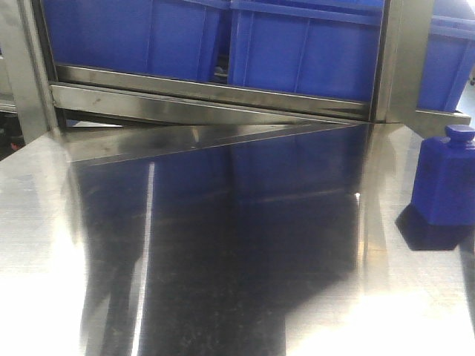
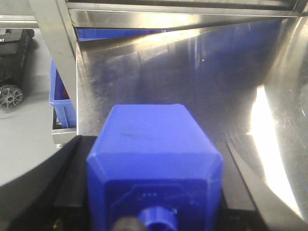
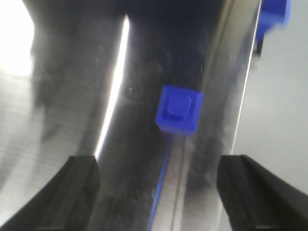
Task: Pick and sort blue part to right shelf
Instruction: 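Lower the right gripper onto the other blue part and close it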
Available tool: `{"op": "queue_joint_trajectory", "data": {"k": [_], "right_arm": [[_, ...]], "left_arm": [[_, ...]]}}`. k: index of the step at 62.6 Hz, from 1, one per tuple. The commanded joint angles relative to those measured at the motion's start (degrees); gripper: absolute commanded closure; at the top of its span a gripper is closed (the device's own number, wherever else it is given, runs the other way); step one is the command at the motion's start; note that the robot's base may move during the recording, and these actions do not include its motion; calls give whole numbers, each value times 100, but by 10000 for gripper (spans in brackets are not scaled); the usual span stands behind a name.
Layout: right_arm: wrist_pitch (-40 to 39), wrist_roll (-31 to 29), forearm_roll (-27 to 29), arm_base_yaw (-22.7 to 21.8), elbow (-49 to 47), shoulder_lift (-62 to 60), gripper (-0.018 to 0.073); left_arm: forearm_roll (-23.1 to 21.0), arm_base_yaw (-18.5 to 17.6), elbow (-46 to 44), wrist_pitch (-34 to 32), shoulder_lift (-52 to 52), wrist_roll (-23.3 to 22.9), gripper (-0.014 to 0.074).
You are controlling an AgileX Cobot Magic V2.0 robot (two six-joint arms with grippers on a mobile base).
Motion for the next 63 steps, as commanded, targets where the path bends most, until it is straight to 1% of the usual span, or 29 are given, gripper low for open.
{"op": "queue_joint_trajectory", "data": {"k": [1,8,18,33,55,60,63], "right_arm": [[384,172,-140,2,-634,627,-54],[405,186,-146,2,-827,1236,-54],[303,201,-146,2,-826,1863,-54],[-175,201,-338,2,-826,2545,-54],[-385,201,-390,2,-826,3418,-52],[-414,201,-393,2,-814,3466,-13],[-455,201,-407,2,-808,3466,51]], "left_arm": [[9,-21,-161,-492,-34,5,251],[9,-21,-161,-492,-34,5,251],[9,-21,-161,-492,-34,5,251],[9,-21,-161,-492,-34,5,251],[9,-21,-161,-492,-43,5,256],[35,-21,-150,-492,-136,5,269],[73,-21,-137,-505,-227,5,279]]}}
